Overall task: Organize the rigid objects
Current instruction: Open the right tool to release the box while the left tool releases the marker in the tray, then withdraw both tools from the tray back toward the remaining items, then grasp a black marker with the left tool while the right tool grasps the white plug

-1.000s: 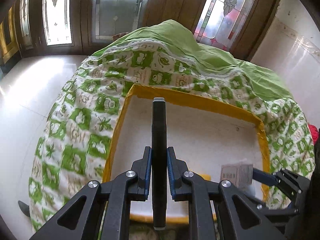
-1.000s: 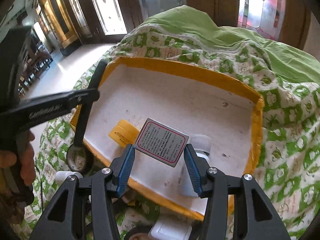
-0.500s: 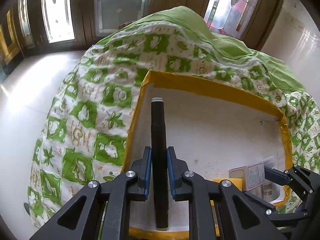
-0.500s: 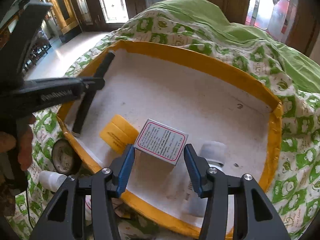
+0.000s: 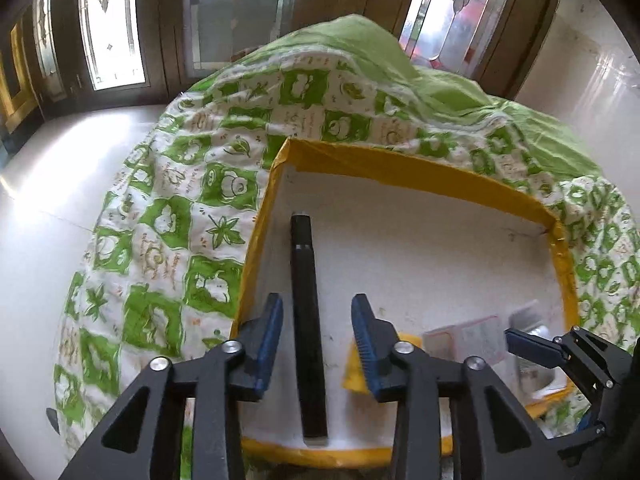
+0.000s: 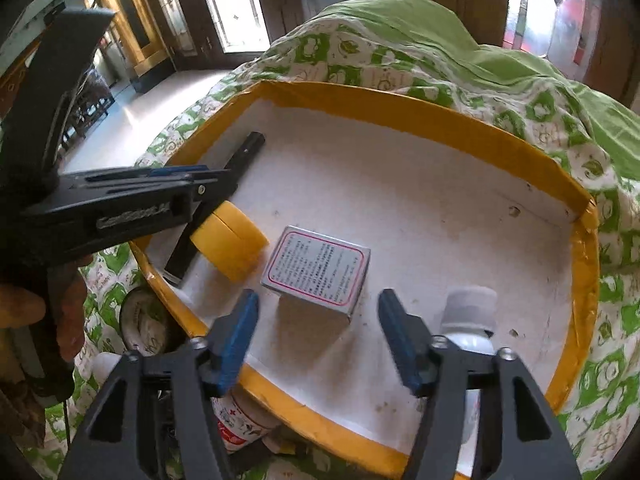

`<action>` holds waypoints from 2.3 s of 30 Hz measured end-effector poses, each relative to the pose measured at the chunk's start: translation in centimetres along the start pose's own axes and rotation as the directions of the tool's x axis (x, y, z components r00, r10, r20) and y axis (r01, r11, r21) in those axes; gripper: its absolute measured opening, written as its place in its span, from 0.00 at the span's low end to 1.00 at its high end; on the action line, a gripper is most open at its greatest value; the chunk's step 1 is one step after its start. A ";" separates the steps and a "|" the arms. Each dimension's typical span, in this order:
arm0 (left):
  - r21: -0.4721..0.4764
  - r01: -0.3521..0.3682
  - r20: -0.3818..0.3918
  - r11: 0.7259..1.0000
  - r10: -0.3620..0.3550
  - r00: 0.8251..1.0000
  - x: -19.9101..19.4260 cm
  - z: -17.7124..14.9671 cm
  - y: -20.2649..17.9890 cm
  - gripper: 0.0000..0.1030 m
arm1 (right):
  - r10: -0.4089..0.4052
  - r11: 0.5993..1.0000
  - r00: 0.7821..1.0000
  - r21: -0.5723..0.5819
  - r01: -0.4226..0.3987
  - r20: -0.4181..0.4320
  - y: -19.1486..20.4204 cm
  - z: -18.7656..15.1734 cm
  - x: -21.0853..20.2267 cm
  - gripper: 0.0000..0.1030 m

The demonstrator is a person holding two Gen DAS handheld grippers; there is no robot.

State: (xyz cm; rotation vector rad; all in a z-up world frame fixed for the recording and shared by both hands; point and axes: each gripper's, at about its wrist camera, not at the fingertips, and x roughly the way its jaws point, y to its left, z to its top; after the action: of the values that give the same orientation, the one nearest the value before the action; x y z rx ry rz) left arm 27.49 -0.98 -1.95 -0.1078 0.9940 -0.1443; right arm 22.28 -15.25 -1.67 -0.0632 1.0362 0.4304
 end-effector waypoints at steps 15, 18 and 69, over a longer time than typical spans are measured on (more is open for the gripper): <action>-0.093 0.100 0.126 0.991 -0.088 0.988 -11.6 -11.7 -1.0 0.67 | 0.114 0.956 0.989 0.260 -0.136 0.098 -2.1 -8.4 -9.7 0.89; -0.091 0.073 0.141 0.993 -0.060 0.988 -12.7 -14.7 -1.7 0.67 | 0.090 0.965 0.992 0.238 -0.108 0.083 -1.1 -10.3 -10.4 0.89; 0.028 0.178 -0.265 0.984 -0.165 0.950 -7.0 -20.3 -8.1 0.14 | 0.090 0.926 0.994 0.373 -0.061 -0.061 -6.0 -10.8 -7.0 0.59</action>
State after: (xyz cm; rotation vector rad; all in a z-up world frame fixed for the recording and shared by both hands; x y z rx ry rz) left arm 6.12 -8.30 -5.88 -0.1305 1.2436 -0.3509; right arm 12.60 -25.66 -2.25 0.3025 1.1845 0.2970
